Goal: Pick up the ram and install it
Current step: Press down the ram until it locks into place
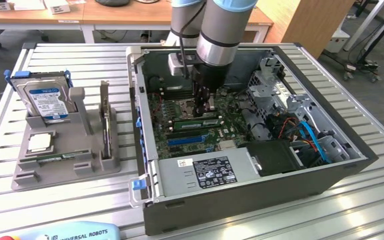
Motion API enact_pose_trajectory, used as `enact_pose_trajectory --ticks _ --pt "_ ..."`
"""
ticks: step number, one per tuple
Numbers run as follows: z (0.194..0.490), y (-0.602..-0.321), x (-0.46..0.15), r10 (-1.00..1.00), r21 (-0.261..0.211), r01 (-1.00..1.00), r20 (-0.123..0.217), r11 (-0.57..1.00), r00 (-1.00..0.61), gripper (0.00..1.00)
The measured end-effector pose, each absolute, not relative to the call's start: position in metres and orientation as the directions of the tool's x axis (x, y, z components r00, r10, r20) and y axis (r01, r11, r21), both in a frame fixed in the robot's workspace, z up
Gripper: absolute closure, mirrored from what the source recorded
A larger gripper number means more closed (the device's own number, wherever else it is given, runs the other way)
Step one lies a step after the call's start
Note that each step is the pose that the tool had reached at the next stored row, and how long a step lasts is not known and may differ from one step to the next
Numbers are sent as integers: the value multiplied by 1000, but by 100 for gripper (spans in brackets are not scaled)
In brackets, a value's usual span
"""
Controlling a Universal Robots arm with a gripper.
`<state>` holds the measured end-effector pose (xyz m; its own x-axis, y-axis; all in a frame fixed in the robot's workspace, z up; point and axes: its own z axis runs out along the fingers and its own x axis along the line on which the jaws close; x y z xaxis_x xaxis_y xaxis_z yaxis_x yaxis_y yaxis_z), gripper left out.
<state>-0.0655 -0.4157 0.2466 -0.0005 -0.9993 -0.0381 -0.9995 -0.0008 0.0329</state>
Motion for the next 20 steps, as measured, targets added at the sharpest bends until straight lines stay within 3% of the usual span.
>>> enact_pose_trajectory --ticks 20 --pt "246 -416 -80 -999 33 -999 -38 -1 -1 90"
